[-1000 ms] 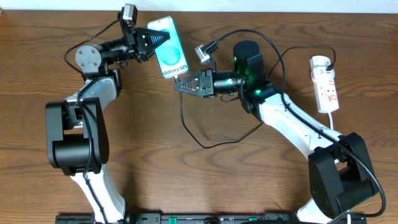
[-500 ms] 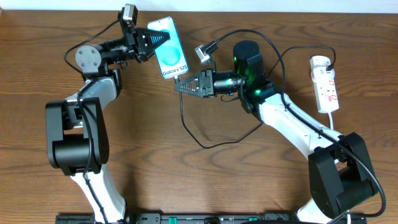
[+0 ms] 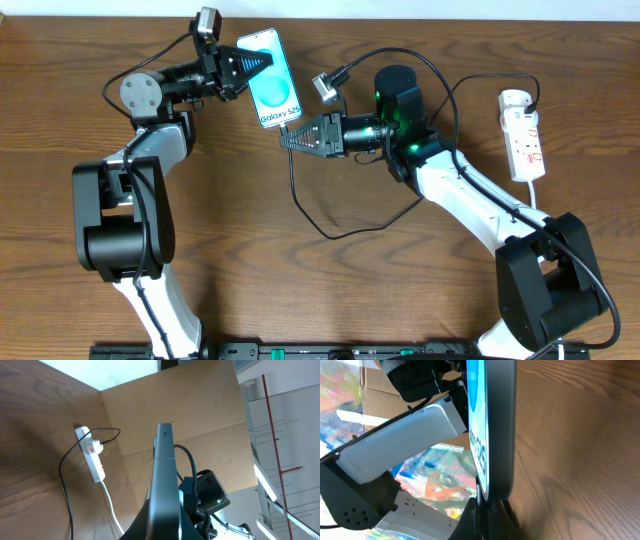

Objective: Plug charger to phone and switch on socket

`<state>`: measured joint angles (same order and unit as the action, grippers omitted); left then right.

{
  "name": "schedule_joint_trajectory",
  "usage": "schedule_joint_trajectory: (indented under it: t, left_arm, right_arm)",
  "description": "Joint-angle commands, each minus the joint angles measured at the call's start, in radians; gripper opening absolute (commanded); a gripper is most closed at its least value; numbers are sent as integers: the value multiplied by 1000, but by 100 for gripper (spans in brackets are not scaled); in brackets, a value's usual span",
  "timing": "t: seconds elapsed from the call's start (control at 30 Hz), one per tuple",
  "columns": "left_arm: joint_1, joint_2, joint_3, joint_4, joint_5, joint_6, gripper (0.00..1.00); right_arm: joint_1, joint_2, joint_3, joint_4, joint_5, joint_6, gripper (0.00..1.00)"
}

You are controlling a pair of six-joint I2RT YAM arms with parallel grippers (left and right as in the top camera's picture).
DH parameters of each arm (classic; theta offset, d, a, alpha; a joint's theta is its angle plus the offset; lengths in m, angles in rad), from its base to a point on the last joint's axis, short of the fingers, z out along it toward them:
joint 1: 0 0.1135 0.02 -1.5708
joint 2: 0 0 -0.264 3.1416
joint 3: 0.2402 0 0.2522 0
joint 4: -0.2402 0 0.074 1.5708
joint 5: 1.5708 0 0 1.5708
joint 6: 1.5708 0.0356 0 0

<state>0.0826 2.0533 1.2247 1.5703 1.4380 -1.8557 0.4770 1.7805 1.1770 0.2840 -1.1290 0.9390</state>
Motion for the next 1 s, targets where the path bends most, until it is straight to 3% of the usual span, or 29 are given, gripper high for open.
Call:
schedule_joint_trajectory:
  t: [0.0,0.97]
  left_arm:
    - [7,-13,15,16,18,-2,7]
    - [11,-13,16,16,-12,-10,7]
  right_arm:
    - [2,11,11,4,8,-5,1]
    - [3,11,11,4,25,-4,1]
